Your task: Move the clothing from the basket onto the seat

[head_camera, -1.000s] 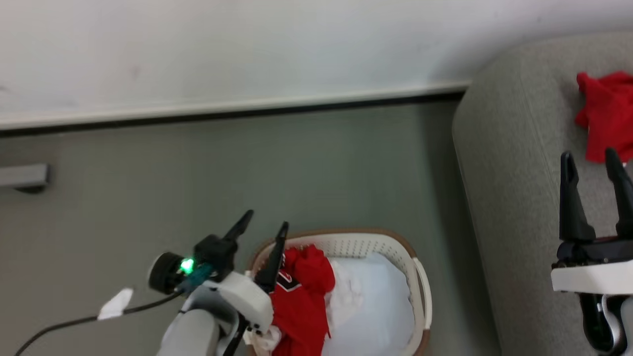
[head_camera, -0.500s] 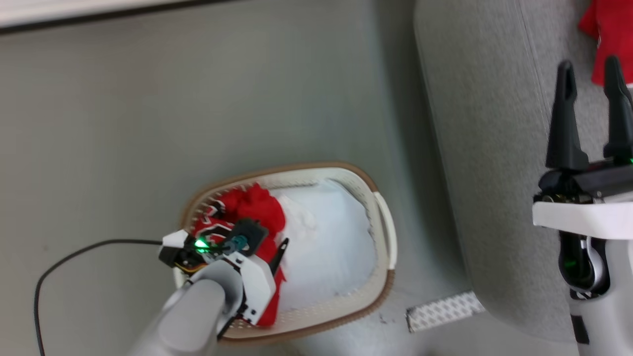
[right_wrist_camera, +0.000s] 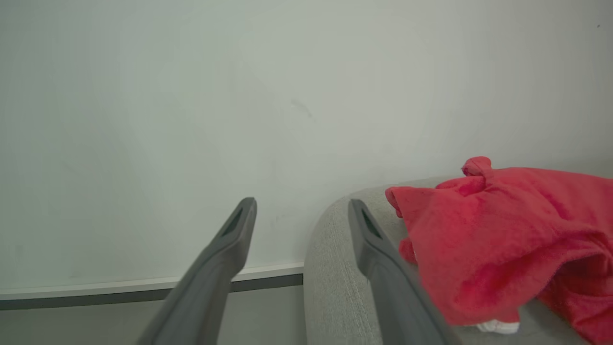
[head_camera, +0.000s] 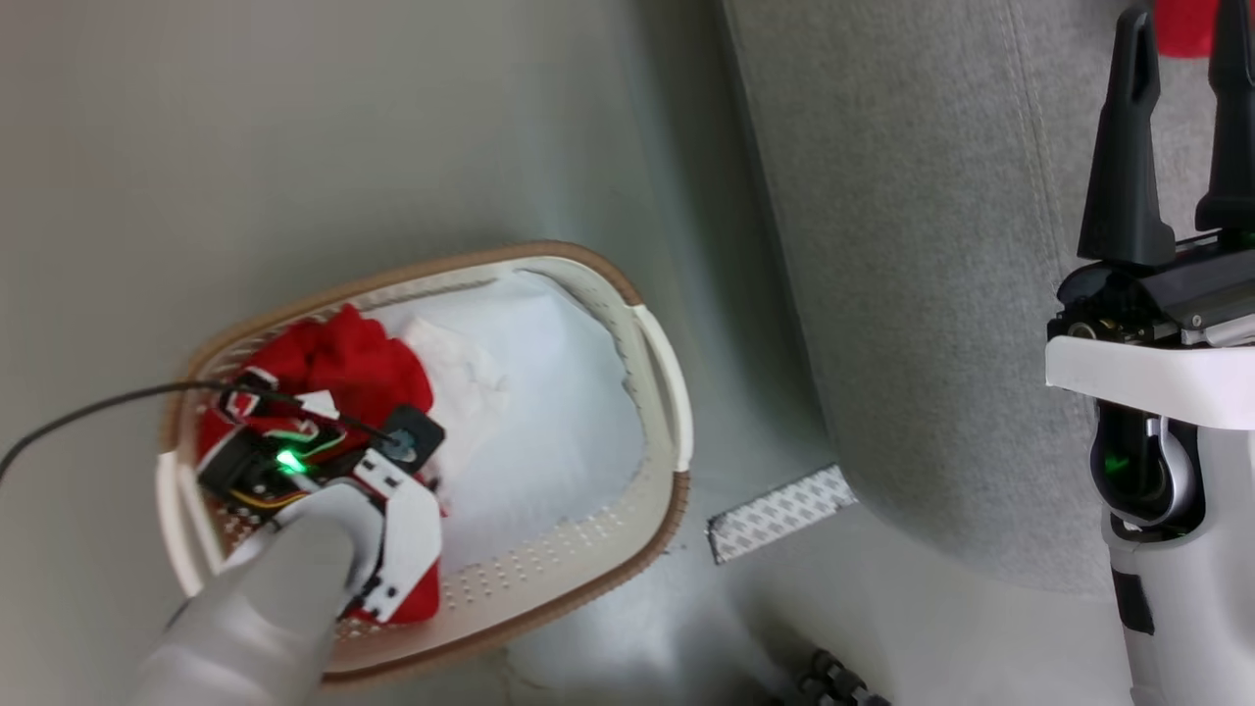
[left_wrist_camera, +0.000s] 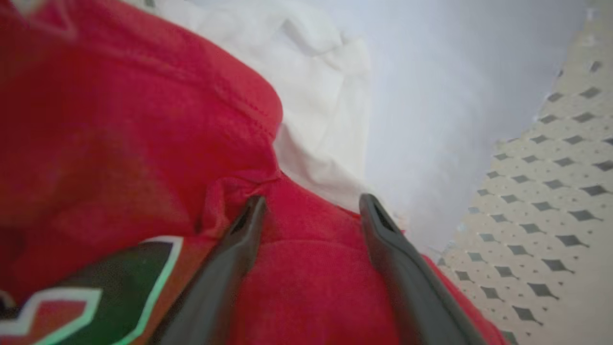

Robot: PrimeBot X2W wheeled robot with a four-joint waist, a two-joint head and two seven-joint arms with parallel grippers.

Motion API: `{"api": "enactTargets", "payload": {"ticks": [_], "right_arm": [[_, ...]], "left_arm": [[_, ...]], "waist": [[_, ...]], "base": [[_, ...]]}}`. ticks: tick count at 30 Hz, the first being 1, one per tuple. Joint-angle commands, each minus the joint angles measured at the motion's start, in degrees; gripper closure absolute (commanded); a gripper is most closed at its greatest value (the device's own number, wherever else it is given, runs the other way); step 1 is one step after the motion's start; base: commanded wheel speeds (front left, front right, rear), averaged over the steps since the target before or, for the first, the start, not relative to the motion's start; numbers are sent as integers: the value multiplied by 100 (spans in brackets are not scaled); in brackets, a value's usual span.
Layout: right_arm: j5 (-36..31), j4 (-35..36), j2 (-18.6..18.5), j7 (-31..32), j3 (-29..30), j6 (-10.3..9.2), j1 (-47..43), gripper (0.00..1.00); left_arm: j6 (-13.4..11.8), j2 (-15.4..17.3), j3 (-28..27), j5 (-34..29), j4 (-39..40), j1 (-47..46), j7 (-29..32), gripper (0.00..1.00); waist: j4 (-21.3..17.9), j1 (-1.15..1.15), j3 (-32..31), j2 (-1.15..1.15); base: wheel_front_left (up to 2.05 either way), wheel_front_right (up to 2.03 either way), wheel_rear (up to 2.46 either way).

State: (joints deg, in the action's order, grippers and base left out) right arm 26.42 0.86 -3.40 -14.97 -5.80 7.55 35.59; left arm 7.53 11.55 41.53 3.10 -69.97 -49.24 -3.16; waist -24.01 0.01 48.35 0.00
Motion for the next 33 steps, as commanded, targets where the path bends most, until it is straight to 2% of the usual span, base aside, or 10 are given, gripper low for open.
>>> {"api": "enactTargets", "payload": {"ticks": [1,10,11,13,18,20,27,33], "right_arm": [[28,22,39,-14,-25,-13,96,0],[66,4,63,-13,-67,-13,-1,0],[79,6,62,-13,-68,-13,-9,0],[103,-5,60,-13,-69,-13,-21,0],[203,-91,60,-14,-97,-13,51,0],[171,-136,59,-14,-83,-13,60,0],[-129,-305,50,-14,107,-13,-150,0],[-204,-471,-253,-14,260,-13,-392,0]], "left_arm": [[-22,108,73,-122,-125,-66,158,0],[-33,209,492,-406,-368,-187,1121,0],[-29,204,502,-382,-373,-202,1147,7],[-22,201,516,-330,-375,-227,1124,100],[-13,220,422,-107,-359,-192,786,100],[-9,97,374,25,-325,-147,585,100],[0,-422,477,381,-282,105,54,100],[2,-773,769,880,-9,430,-402,100]], "waist": [[-216,-1,214,0],[-307,-1,384,0],[-308,-1,388,0],[-319,-1,378,0],[-391,-1,248,0],[-350,-1,105,0],[87,-1,-731,0],[567,-1,-1626,0]], "base": [[0,0,0],[0,0,0],[0,0,0],[0,0,0],[0,0,0],[0,0,0],[0,0,0],[0,0,0]]}}
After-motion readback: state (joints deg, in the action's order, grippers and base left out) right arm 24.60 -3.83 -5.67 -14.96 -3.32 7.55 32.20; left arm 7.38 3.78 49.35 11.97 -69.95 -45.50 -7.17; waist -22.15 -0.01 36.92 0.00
